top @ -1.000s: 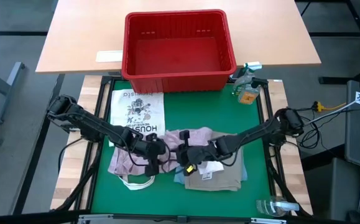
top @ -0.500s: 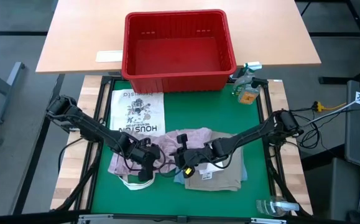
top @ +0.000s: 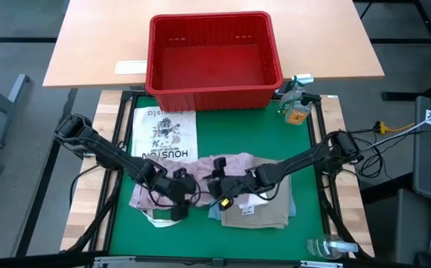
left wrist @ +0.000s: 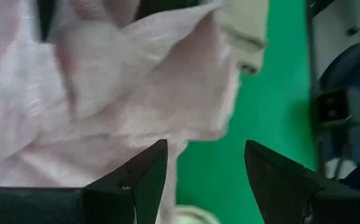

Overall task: Fold laundry
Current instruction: Fold the pink polo

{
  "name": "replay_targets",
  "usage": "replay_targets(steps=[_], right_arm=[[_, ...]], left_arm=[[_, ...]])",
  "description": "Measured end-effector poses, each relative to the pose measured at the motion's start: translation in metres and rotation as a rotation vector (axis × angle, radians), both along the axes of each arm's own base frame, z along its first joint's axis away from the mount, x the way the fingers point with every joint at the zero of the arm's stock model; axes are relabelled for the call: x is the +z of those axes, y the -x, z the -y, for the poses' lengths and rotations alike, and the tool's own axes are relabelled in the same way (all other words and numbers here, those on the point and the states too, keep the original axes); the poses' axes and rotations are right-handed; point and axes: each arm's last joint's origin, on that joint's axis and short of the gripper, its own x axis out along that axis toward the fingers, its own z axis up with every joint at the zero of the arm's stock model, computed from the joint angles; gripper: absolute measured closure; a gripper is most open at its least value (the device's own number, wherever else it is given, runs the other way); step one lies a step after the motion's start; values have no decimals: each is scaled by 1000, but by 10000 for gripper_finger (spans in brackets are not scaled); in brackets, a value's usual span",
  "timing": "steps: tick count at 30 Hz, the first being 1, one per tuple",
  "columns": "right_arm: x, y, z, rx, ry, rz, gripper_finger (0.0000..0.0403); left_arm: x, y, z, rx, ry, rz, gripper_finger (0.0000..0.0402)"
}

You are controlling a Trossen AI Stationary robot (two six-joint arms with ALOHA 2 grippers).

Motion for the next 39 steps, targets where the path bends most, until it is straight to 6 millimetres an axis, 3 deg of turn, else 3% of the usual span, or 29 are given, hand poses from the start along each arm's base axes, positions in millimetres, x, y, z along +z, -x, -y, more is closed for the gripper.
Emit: replay_targets(steps=[4, 13, 19, 25, 31, 39], right_arm=[[17, 6, 1, 28, -13, -26, 219], [50, 22, 6, 15, 39, -256, 217], [60, 38, 12, -54, 50, -419, 217], [65, 67, 24, -147, 95, -505, 217], [49, 78, 37, -233, 99, -460, 217], [-6, 94, 39, -191, 33, -583, 217]], left_arm=[[4, -4, 2, -1, 29, 59, 195], [12, -11, 4, 26, 31, 175, 195], [19, -17, 1, 128, -80, 303, 195], [13, -19, 0, 173, -140, 298, 195], [-21, -35, 5, 180, -183, 232, 195], [-67, -45, 17, 152, -160, 111, 195]])
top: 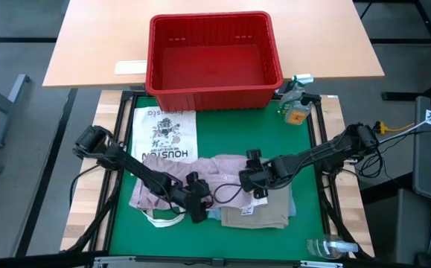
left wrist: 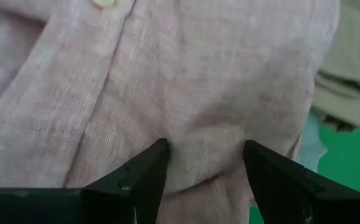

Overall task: Fold laundry
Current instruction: Fold the pink polo

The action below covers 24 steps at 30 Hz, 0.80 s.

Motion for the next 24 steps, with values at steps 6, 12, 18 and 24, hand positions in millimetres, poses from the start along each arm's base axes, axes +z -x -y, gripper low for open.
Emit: replay_targets(steps=[6, 12, 18, 24], right_arm=[[-12, 6, 2, -36, -19, -23, 217], [-4, 9, 3, -34, -21, 6, 217], [15, 18, 6, -36, -30, 64, 217], [40, 29, 9, -25, -88, 155, 217]], left_arm=[[-8, -1, 1, -15, 6, -28, 195], [-1, 0, 2, -43, 42, -27, 195], [23, 3, 0, -60, 90, 42, 200], [46, 1, -2, -45, 129, 177, 206]])
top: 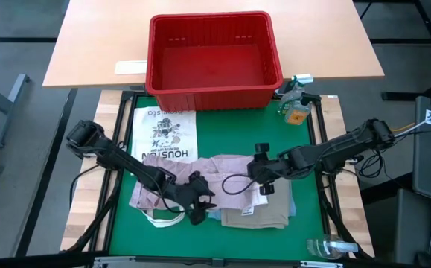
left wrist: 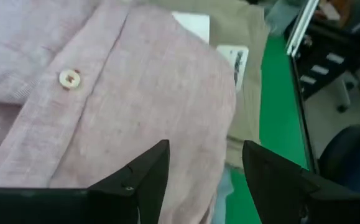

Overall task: Fold laundry
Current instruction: Fold the pink polo

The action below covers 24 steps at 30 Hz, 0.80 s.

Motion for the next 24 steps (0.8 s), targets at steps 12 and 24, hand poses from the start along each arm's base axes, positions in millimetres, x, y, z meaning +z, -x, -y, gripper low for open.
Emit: replay_targets(steps=[12, 24], right_arm=[[2, -3, -9, 127, -251, -12, 217], [9, -9, -37, 166, -190, 173, 217]], left_arm=[[9, -7, 0, 55, -13, 127, 206], [2, 0, 4, 20, -49, 47, 206]])
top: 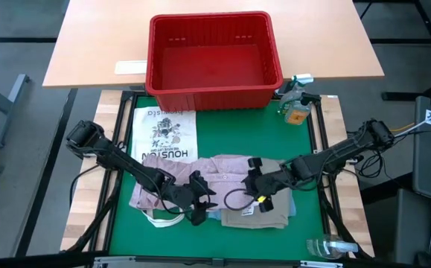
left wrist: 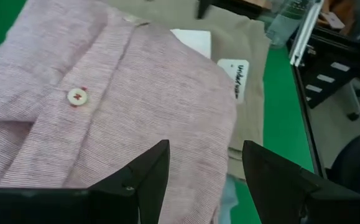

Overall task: Fold laundry
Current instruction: Fold the pink polo

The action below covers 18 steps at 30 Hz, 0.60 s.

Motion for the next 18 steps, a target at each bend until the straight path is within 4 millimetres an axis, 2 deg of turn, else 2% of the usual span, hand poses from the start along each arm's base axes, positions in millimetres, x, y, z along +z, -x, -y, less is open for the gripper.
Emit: replay_targets(steps=[5, 9, 14, 18], right_arm=[[-15, -8, -3, -10, 33, -41, 217], [-36, -15, -9, 31, 9, -133, 217], [-58, -14, -10, 47, 31, -283, 217], [-63, -12, -9, 38, 62, -331, 217]], left_arm=[[-12, 1, 10, -33, -33, -36, 206], [-33, 0, 17, -45, -70, -95, 206], [-58, -2, 21, -57, -105, -170, 206], [-65, 1, 20, -58, -133, -223, 206]])
